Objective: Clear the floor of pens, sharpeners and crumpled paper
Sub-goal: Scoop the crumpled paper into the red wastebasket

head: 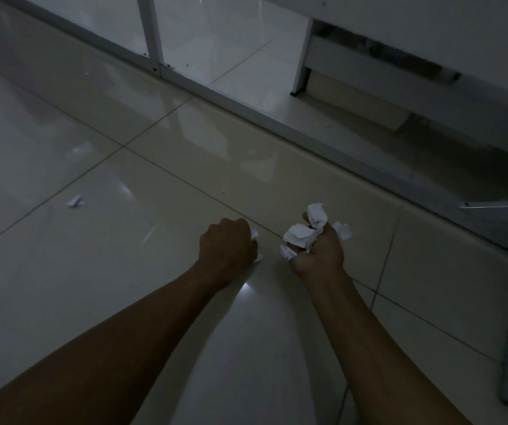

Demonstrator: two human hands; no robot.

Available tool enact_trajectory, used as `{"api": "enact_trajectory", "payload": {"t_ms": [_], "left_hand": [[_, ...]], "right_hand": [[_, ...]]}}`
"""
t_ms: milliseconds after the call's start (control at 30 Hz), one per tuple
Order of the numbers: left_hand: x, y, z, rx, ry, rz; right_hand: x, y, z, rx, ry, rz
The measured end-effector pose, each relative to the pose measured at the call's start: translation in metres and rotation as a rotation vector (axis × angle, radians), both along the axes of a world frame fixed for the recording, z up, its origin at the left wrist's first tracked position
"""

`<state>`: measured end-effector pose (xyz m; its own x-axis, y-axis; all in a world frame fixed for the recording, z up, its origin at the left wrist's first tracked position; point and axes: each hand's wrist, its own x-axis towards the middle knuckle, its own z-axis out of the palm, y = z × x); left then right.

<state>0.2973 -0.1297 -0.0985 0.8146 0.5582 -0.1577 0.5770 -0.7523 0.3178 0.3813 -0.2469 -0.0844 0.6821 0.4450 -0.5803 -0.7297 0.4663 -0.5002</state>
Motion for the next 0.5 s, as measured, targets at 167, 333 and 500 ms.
{"api": "enact_trajectory", "payload": {"t_ms": [167, 333, 500], "left_hand": [[-0.004, 0.003, 0.0, -0.155, 0.006, 0.043], [-0.001, -0.003, 0.015, -0.928, -0.461, 0.457], [0.024, -0.034, 0.075, -1.589, -0.621, 0.605]], "right_hand": [[-0.003, -0.004, 0.008, 0.031, 0.083, 0.012], [-0.003, -0.023, 0.027, 0.1, 0.068, -0.053], [-0.006, -0.056, 0.073, 0.054, -0.033, -0.13]]}}
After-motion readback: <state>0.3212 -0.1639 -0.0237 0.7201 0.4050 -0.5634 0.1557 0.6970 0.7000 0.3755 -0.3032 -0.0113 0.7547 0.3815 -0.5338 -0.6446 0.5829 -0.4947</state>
